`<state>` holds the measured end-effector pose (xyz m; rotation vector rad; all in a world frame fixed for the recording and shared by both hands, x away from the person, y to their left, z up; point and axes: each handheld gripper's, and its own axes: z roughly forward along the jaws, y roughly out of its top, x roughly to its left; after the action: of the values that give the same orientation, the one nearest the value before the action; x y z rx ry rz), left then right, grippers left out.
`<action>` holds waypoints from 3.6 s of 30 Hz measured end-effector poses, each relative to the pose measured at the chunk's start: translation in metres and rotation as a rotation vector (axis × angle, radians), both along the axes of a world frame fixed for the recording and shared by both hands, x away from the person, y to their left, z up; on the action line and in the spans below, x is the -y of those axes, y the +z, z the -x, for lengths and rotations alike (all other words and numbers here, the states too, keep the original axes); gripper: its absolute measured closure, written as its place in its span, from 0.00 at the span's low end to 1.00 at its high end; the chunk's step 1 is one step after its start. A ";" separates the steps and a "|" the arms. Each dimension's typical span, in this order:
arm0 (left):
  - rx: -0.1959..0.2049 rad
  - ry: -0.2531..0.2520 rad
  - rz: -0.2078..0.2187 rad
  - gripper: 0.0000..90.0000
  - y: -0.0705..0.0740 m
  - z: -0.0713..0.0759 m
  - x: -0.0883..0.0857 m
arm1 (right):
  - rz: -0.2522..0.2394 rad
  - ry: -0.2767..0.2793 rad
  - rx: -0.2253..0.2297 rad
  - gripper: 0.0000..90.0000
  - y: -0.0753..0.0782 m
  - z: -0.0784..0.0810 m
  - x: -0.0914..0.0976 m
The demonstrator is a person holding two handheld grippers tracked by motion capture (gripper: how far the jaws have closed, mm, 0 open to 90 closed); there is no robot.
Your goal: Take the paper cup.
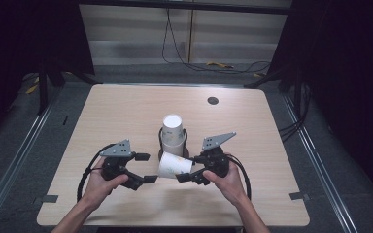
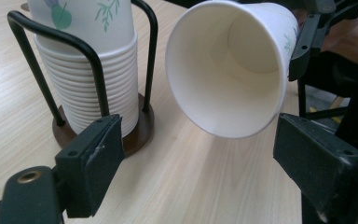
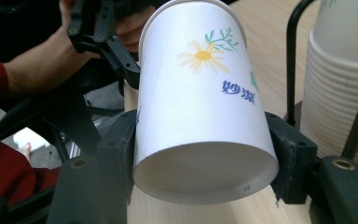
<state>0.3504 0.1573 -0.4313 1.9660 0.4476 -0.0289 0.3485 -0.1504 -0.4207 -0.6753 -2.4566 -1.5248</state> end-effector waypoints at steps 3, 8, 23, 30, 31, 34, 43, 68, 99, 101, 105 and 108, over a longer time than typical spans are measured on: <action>0.012 -0.007 0.006 0.18 0.001 0.001 0.002 | -0.022 0.006 0.007 0.40 0.001 0.000 0.001; 0.019 -0.013 0.008 0.17 0.003 0.004 0.008 | -0.045 0.021 0.026 0.40 0.001 0.001 0.001; 0.025 -0.052 0.077 0.20 0.003 0.004 0.011 | -0.044 0.051 0.017 0.40 -0.003 0.002 -0.007; 0.012 -0.062 0.114 0.20 0.000 0.003 0.013 | -0.034 0.068 0.019 0.40 -0.005 0.002 -0.013; 0.009 -0.064 0.124 0.20 -0.001 0.002 0.013 | -0.034 0.066 0.022 0.40 -0.005 0.002 -0.013; 0.001 -0.074 0.132 0.22 -0.002 0.001 0.014 | -0.032 0.063 0.030 0.40 -0.002 0.002 -0.013; -0.003 -0.090 0.144 0.24 -0.001 0.001 0.014 | -0.036 0.076 0.026 0.41 -0.003 0.001 -0.016; -0.061 -0.119 0.207 0.24 -0.004 0.000 0.014 | -0.040 0.100 0.030 0.40 -0.002 0.004 -0.018; -0.043 -0.068 0.203 0.31 -0.002 -0.006 -0.005 | -0.013 0.002 0.060 0.20 -0.001 0.001 -0.015; -0.047 -0.062 0.204 0.31 -0.001 -0.007 -0.006 | -0.010 -0.016 0.063 0.19 -0.001 0.001 -0.014; -0.049 -0.051 0.205 0.31 0.000 -0.007 -0.009 | -0.017 -0.042 0.079 0.18 0.001 0.003 -0.012; -0.042 -0.034 0.182 0.31 0.001 -0.007 -0.012 | -0.013 -0.060 0.080 0.17 0.002 0.003 -0.009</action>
<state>0.3573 0.1688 -0.4303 1.7962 0.4244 -0.1287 0.3453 -0.1416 -0.4192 -0.7048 -2.5036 -1.6181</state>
